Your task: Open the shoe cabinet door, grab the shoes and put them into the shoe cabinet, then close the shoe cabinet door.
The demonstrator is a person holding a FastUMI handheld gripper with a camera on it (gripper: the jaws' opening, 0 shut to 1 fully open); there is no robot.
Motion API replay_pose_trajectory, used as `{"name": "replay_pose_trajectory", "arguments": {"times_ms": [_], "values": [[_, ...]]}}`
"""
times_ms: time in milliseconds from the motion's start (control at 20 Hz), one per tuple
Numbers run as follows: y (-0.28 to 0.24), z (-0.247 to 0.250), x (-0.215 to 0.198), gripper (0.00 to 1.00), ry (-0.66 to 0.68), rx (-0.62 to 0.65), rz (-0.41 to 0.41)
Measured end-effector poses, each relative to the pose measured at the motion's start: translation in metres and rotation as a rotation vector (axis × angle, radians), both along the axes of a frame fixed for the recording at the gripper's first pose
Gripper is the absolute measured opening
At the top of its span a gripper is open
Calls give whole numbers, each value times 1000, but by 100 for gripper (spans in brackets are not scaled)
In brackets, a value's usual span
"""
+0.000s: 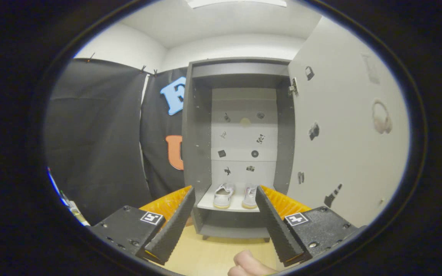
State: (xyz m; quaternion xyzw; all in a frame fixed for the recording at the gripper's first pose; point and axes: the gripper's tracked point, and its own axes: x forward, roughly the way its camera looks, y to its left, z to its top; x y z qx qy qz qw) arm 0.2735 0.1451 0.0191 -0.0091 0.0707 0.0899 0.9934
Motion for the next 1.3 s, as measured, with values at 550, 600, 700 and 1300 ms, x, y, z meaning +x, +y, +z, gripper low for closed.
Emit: {"name": "replay_pose_trajectory", "arguments": {"times_ms": [550,600,700,1300], "values": [[-118,60,-160,100,-133,-55,-88],[-133,59,-166,100,-128,-64,-103],[-157,56,-178,100,-120,-64,-123],[-301,25,-175,100,-120,-90,-358]]}}
